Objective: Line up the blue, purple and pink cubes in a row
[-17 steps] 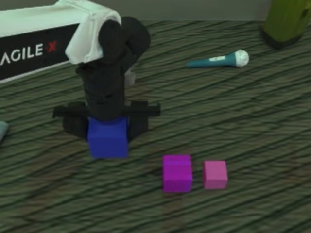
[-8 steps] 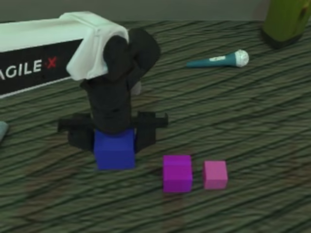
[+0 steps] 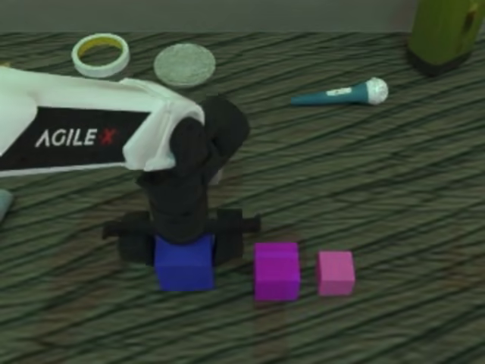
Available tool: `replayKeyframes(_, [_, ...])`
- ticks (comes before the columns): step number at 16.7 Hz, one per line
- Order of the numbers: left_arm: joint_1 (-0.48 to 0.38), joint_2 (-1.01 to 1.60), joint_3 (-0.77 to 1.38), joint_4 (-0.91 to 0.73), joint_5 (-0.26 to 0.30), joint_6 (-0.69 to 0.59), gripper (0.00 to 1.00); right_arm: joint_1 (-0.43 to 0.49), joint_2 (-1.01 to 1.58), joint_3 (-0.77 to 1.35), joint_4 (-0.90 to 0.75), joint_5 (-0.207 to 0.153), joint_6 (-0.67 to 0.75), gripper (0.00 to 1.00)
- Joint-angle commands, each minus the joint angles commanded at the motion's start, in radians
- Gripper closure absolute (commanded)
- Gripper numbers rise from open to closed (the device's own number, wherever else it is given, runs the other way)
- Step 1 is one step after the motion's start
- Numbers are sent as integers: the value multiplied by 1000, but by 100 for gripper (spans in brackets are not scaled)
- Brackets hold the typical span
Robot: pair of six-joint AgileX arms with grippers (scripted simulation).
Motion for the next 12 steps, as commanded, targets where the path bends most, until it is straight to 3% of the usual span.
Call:
replayKeyframes(3, [0, 1, -1, 1, 0, 0, 100, 0, 0, 0, 0, 0, 0, 0])
replayKeyframes(12, [0, 1, -1, 1, 0, 0, 32, 0, 0, 0, 0, 0, 0, 0])
